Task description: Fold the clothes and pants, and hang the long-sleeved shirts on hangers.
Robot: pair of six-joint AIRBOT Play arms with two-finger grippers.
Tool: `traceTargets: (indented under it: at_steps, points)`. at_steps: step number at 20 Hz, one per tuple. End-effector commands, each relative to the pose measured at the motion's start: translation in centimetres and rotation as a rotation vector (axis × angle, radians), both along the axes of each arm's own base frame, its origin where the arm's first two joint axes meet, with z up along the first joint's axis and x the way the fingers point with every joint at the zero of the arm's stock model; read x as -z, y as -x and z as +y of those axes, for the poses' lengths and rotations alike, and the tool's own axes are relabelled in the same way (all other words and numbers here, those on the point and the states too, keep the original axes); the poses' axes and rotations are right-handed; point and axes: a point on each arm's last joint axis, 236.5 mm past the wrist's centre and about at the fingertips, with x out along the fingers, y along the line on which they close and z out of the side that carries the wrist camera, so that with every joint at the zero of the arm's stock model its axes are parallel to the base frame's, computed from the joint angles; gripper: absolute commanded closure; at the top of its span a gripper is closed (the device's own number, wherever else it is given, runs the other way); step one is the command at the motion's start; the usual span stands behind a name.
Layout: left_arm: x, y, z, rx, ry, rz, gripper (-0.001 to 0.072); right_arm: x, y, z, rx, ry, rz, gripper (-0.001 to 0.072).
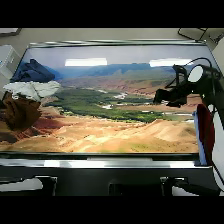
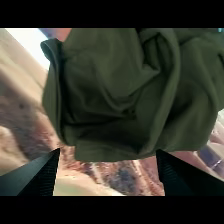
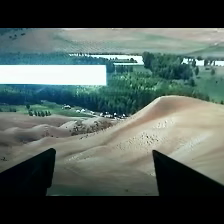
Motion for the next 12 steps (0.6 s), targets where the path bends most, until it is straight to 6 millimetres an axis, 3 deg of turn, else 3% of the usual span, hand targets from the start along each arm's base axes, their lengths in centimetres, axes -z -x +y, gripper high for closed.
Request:
traceTargets:
  at_steps: [1,5,9,10,11,12]
  points:
    - [4.8,-2.5,-1.4,0.02,0.209,-0.075,-0.0013,0.0,0.4,0.4,0.061,-0.03,0.031,0.0036]
    - [8.6,-4.6,-3.9,0.112,0.232,-0.034,-0.0011,0.1,0.8,0.6,0.091,-0.043,0.059,0.0036]
    - [11.7,-4.2,-5.1,0.13,0.275,0.036,0.0005,0.2,2.6,0.7,0.078,-0.042,0.131,0.0036]
    - [12.1,-3.3,-5.0,0.132,0.274,0.075,0.0313,0.3,3.0,0.7,0.074,-0.041,0.152,0.0036]
    - [12.0,-2.4,-4.9,0.146,0.271,0.111,0.0681,0.3,3.4,0.7,0.07,-0.04,0.168,0.0036]
    - [11.2,-2.3,-4.8,0.144,0.268,0.103,0.0686,0.3,3.8,0.8,0.067,-0.042,0.181,0.0036]
